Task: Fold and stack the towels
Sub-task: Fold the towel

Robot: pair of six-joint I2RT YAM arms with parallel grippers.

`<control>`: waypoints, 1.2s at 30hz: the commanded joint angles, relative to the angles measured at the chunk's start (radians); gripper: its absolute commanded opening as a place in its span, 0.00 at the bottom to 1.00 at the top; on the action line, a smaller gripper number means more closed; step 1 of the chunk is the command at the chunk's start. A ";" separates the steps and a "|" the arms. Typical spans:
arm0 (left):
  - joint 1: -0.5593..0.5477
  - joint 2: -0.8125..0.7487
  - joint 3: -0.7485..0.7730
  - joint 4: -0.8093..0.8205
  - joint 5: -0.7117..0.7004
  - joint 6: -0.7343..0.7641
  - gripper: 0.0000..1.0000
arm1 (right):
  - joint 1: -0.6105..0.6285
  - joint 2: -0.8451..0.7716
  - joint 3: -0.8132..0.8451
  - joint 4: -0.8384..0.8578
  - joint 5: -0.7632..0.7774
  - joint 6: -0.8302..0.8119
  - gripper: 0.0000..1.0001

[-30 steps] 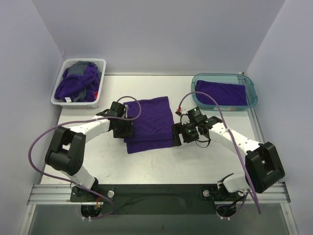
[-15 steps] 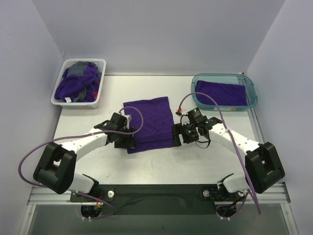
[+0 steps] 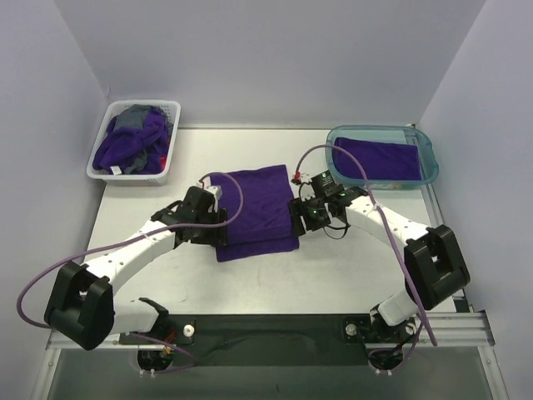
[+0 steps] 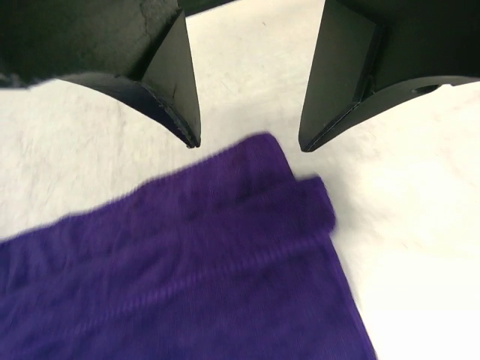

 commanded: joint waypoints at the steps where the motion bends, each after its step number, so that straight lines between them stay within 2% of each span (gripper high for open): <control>1: 0.063 0.073 0.144 -0.011 -0.071 0.123 0.65 | 0.003 0.086 0.118 0.001 0.049 -0.069 0.54; 3: 0.085 0.154 0.190 -0.023 -0.051 0.157 0.65 | 0.001 0.162 0.181 -0.005 0.046 -0.084 0.48; 4: 0.092 0.182 0.212 -0.029 -0.046 0.183 0.65 | 0.000 0.184 0.203 -0.013 0.048 -0.087 0.39; 6: 0.106 0.256 0.270 -0.047 -0.031 0.209 0.63 | 0.000 0.241 0.234 -0.020 0.051 -0.090 0.35; 12: 0.111 0.370 0.346 -0.098 -0.005 0.272 0.62 | 0.001 0.321 0.298 -0.037 0.072 -0.103 0.32; 19: 0.112 0.388 0.324 -0.103 -0.003 0.290 0.62 | 0.000 0.339 0.295 -0.048 0.141 -0.130 0.35; 27: 0.112 0.416 0.312 -0.104 0.009 0.290 0.62 | 0.000 0.385 0.317 -0.057 0.120 -0.137 0.35; 30: 0.112 0.417 0.312 -0.103 0.012 0.289 0.62 | 0.001 0.391 0.320 -0.060 0.102 -0.141 0.32; 31: 0.112 0.417 0.310 -0.103 0.012 0.289 0.62 | 0.000 0.393 0.317 -0.063 0.095 -0.141 0.28; 36: 0.112 0.417 0.307 -0.103 0.015 0.289 0.61 | 0.000 0.376 0.306 -0.071 0.086 -0.138 0.20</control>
